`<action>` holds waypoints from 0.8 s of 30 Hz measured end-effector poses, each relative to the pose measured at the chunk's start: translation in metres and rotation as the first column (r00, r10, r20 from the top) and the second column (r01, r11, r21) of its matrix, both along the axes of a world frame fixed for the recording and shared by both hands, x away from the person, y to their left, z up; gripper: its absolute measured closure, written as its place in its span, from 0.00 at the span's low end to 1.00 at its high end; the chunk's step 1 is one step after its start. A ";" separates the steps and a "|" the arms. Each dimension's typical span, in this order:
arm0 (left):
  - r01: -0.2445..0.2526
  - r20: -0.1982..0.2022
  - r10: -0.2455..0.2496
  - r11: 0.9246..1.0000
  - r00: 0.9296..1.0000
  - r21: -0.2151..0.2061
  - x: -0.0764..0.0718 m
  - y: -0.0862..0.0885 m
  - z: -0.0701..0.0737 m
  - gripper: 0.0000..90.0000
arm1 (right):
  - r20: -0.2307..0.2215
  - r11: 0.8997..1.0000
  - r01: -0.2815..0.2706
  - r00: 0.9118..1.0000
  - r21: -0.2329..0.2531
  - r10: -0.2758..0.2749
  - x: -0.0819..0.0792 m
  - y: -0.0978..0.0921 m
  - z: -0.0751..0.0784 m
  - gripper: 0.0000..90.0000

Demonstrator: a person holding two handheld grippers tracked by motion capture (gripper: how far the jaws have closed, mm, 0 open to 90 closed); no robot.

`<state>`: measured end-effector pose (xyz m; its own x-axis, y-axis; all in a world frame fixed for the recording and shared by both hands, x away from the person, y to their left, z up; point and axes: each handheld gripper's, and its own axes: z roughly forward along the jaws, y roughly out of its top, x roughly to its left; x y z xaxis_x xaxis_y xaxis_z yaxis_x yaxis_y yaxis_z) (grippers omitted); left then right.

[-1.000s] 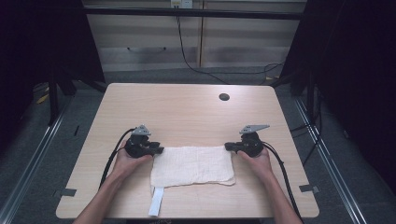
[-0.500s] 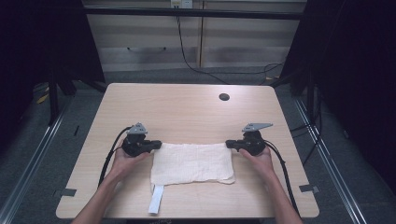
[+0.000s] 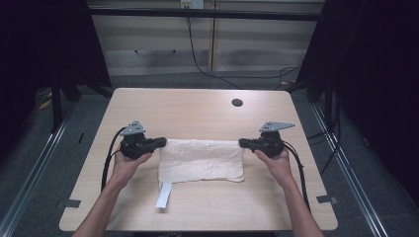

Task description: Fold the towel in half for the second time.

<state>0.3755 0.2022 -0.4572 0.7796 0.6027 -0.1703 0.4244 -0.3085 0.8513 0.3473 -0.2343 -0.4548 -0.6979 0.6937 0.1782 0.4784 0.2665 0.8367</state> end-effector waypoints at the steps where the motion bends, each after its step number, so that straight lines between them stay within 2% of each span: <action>1: -0.003 -0.007 0.003 1.000 1.000 0.007 0.001 0.000 -0.002 0.95 | 0.001 1.000 -0.003 1.000 -0.002 0.003 0.000 0.001 0.000 0.97; 7: -0.019 -0.039 0.020 1.000 0.999 0.014 0.006 0.000 -0.013 0.95 | 0.003 1.000 -0.005 1.000 -0.002 0.005 0.001 0.003 -0.002 0.97; 10: -0.026 -0.051 0.028 0.999 0.998 0.035 0.008 -0.002 -0.020 0.95 | 0.000 1.000 -0.001 1.000 -0.002 0.001 0.002 0.004 -0.004 0.97; 12: -0.029 -0.063 0.032 0.998 0.998 0.060 0.009 -0.004 -0.026 0.95 | 0.013 1.000 -0.016 1.000 -0.006 0.016 0.000 0.007 -0.005 0.97; 15: -0.032 -0.069 0.036 0.997 0.997 0.063 0.009 -0.005 -0.028 0.95 | 0.016 0.999 -0.037 0.999 -0.018 0.037 -0.003 0.008 -0.004 0.97; 19: -0.042 -0.069 0.047 0.997 0.997 0.072 0.008 -0.006 -0.029 0.95 | -0.007 0.997 -0.072 0.997 -0.018 0.072 -0.014 0.007 -0.005 0.97; 24: -0.051 -0.056 0.055 0.996 0.997 0.072 0.007 -0.008 -0.028 0.95 | -0.019 0.992 -0.117 0.993 -0.049 0.117 -0.028 0.010 -0.007 0.97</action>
